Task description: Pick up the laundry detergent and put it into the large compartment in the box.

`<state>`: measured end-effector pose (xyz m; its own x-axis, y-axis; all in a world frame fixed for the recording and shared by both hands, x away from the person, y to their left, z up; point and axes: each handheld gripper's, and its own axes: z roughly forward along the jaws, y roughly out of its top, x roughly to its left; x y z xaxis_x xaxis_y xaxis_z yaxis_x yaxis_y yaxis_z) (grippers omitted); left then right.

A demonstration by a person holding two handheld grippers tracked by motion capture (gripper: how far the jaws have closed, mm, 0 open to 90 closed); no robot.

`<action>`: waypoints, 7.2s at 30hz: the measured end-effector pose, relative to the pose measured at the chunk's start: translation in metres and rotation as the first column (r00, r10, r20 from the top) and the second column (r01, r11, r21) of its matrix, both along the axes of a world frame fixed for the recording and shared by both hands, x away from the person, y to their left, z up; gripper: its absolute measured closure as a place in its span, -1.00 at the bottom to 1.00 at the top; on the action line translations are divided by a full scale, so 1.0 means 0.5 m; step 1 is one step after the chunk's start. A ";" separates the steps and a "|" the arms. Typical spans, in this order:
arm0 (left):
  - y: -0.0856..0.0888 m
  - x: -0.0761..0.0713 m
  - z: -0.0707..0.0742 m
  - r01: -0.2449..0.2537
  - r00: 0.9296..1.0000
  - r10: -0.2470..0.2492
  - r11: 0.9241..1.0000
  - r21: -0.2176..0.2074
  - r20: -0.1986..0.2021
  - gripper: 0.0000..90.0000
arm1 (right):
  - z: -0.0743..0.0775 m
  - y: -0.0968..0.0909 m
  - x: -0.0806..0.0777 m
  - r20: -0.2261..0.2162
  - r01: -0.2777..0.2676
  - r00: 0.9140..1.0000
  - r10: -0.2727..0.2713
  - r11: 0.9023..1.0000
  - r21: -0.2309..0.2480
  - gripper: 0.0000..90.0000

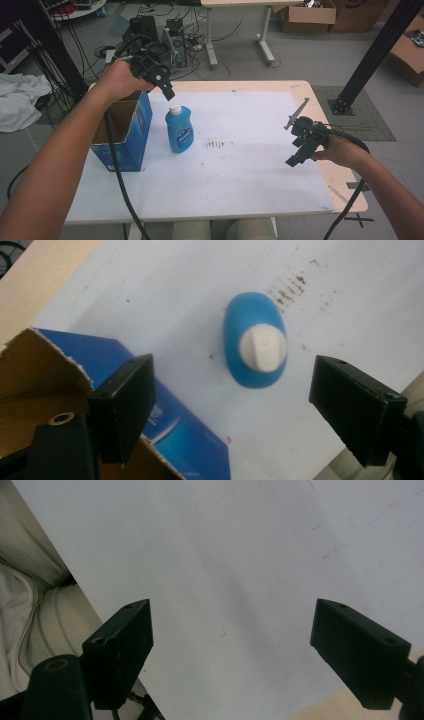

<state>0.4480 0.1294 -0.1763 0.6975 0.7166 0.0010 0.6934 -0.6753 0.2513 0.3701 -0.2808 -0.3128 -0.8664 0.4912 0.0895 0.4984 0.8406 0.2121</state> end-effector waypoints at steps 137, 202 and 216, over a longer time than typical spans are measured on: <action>-0.087 0.023 -0.220 -0.050 0.991 0.062 0.994 0.096 -0.118 -0.29 | -0.032 -0.014 -0.011 -0.019 0.003 1.000 -0.003 1.000 0.014 -0.61; -0.037 -0.021 -0.004 -0.280 0.959 0.281 0.960 0.014 -0.036 -0.16 | -0.032 -0.016 -0.018 -0.003 -0.019 1.000 0.019 0.999 0.035 -0.61; 0.016 -0.061 0.117 -0.443 0.896 0.444 0.896 -0.014 0.025 -0.16 | -0.023 0.001 -0.020 0.017 -0.054 0.998 0.054 0.998 0.045 -0.61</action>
<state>0.4175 0.1373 -0.1177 0.3072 0.9516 0.0081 0.9135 -0.2972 0.2777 0.3599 -0.2804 -0.3241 -0.8931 0.4395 0.0963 0.4488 0.8555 0.2584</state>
